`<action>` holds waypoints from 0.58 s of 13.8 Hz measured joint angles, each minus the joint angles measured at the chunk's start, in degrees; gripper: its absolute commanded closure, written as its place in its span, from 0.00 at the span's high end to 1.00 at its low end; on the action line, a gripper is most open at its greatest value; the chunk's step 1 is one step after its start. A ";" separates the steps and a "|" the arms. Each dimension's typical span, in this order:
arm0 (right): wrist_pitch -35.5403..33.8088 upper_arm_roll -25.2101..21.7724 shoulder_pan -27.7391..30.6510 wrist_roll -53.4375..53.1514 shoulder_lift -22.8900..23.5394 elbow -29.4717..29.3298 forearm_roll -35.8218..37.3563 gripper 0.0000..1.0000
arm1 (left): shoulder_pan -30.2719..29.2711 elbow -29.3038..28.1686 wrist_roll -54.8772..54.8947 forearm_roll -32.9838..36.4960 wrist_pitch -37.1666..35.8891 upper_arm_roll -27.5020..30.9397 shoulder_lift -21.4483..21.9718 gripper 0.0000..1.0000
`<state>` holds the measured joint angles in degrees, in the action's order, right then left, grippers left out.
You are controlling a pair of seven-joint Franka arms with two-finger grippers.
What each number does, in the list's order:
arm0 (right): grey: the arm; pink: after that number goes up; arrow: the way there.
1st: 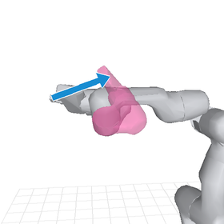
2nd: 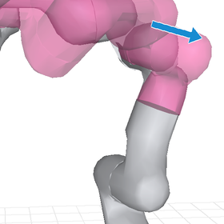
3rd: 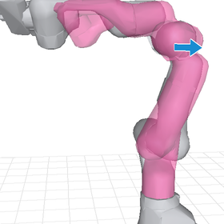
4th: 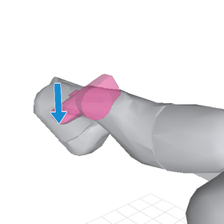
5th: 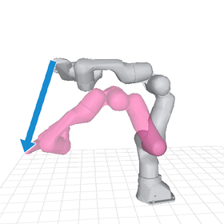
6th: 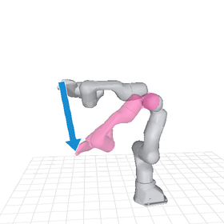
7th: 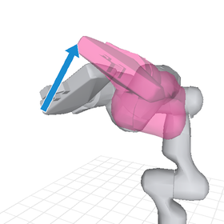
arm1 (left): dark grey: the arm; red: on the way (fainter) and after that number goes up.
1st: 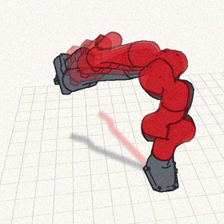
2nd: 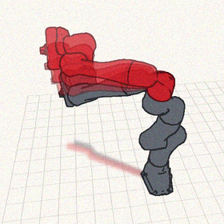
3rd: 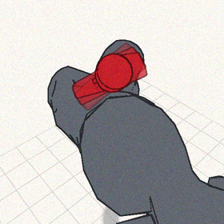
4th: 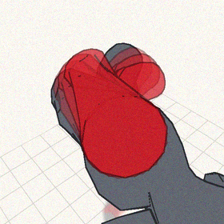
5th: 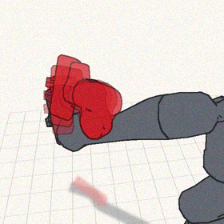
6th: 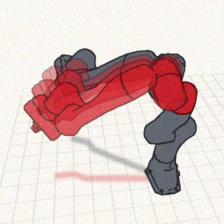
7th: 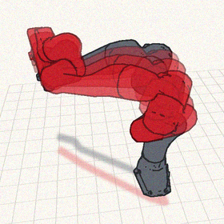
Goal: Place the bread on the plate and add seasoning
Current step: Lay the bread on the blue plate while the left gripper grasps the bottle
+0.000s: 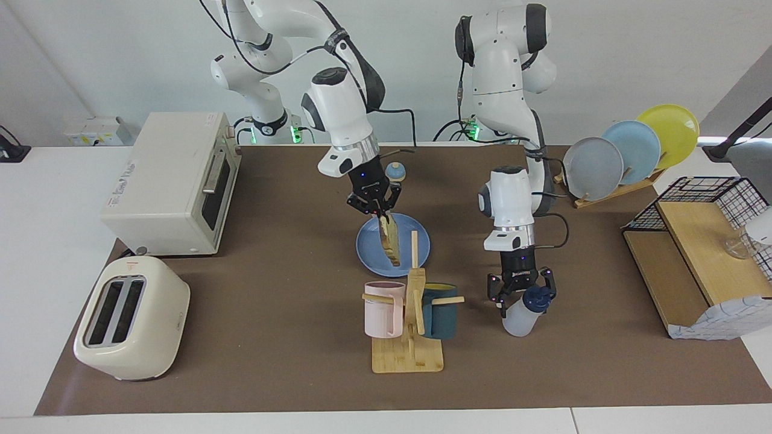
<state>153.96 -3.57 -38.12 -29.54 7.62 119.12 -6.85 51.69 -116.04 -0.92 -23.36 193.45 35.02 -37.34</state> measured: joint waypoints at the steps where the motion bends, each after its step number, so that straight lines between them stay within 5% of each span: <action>1: 0.36 0.04 -0.60 -0.69 0.44 0.04 -0.03 0.00 | -0.27 0.36 0.00 0.20 -0.11 -0.09 -0.02 1.00; 8: 1.82 0.03 -2.36 -2.24 0.47 2.29 -0.22 0.00 | -2.13 1.22 0.00 0.86 -0.79 -1.91 -0.08 1.00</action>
<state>155.78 -3.54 -40.48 -31.78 8.09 121.41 -7.08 49.55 -114.82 -0.92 -22.50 192.66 33.11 -37.42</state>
